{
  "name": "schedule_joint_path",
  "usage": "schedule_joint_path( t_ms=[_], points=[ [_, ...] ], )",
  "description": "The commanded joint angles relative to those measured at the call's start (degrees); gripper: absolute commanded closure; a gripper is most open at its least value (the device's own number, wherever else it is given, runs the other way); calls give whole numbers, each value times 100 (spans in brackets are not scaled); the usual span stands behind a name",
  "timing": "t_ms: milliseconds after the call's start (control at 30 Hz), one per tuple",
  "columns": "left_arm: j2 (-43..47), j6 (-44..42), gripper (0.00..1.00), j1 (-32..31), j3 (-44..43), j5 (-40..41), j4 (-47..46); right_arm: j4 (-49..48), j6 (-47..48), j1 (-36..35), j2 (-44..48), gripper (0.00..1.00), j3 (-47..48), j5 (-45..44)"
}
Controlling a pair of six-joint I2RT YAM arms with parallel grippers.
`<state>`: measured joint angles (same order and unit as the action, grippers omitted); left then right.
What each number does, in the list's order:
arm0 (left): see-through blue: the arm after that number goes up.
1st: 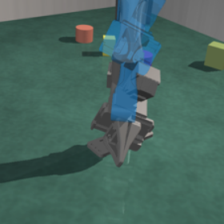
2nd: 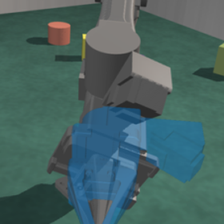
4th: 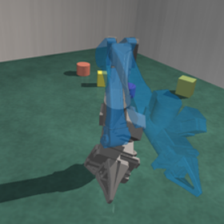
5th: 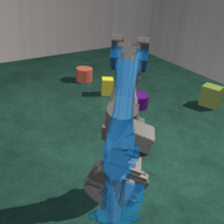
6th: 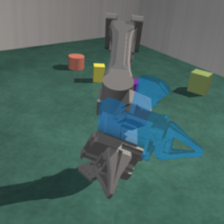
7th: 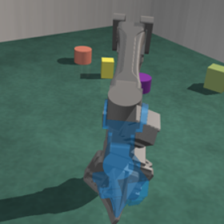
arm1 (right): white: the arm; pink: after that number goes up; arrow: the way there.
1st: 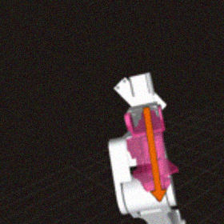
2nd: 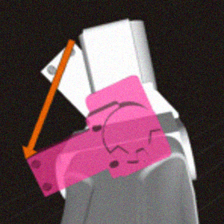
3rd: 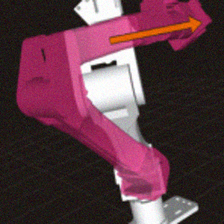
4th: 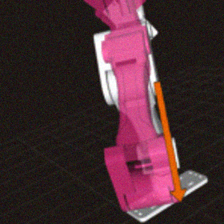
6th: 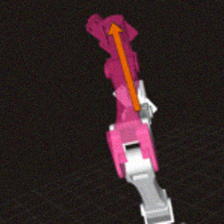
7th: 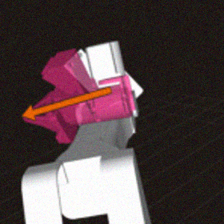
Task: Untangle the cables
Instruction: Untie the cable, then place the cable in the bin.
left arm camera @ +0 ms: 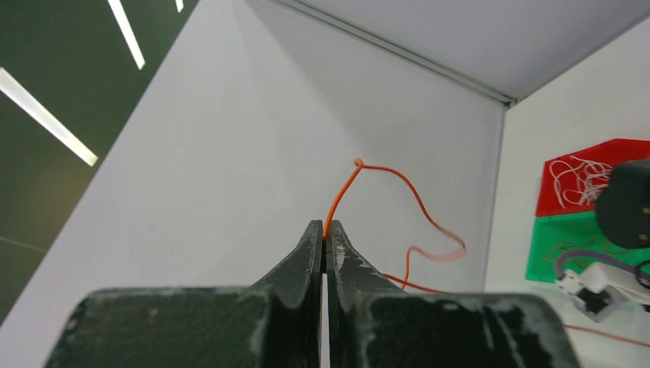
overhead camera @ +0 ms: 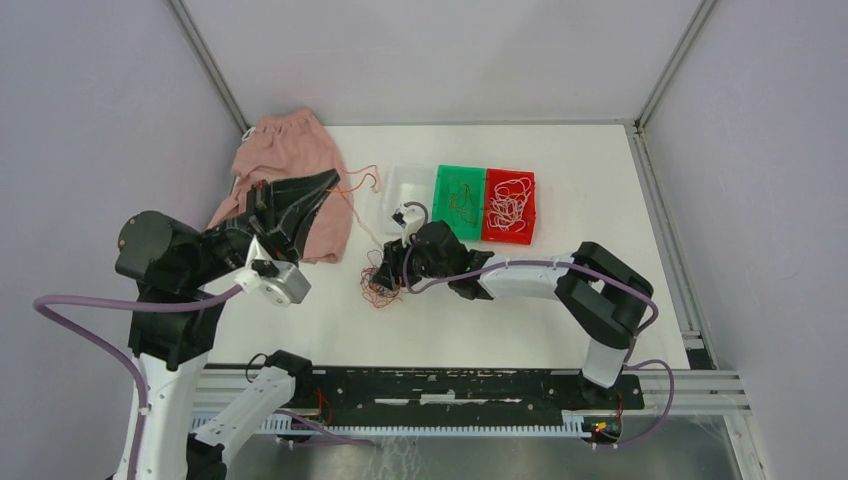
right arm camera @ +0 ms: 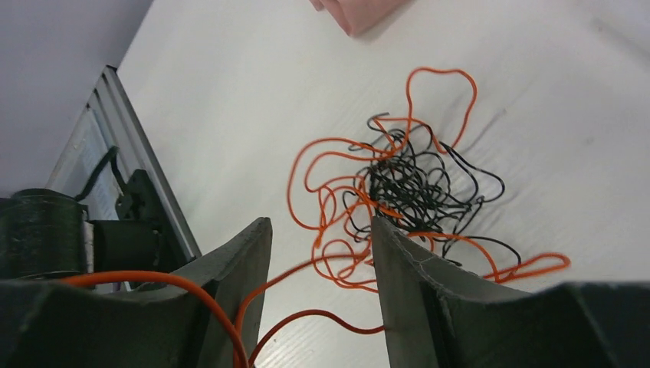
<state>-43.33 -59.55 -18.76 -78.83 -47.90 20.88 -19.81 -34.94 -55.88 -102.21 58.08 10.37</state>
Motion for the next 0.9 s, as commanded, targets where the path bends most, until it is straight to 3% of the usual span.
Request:
schedule_joint_path(
  t_ms=[0,400,533,667,867],
  points=[
    [-233,-238,97,-14,-550,329,-752,-495,-108,0,-173,44,-265,-294],
    [-1013,-452,97,-12,-1568,1108,-2344,-690,-26,15,-176,41,-607,-327],
    [-1189,-85,97,-13,-1917,1092,-2311,-904,-135,10,224,38,-714,-65],
    [-963,103,97,-16,-1602,784,-1808,-783,-37,13,1036,33,-587,224],
    [-381,482,97,-13,-651,87,-1265,357,842,15,2232,28,-11,691]
  ],
)
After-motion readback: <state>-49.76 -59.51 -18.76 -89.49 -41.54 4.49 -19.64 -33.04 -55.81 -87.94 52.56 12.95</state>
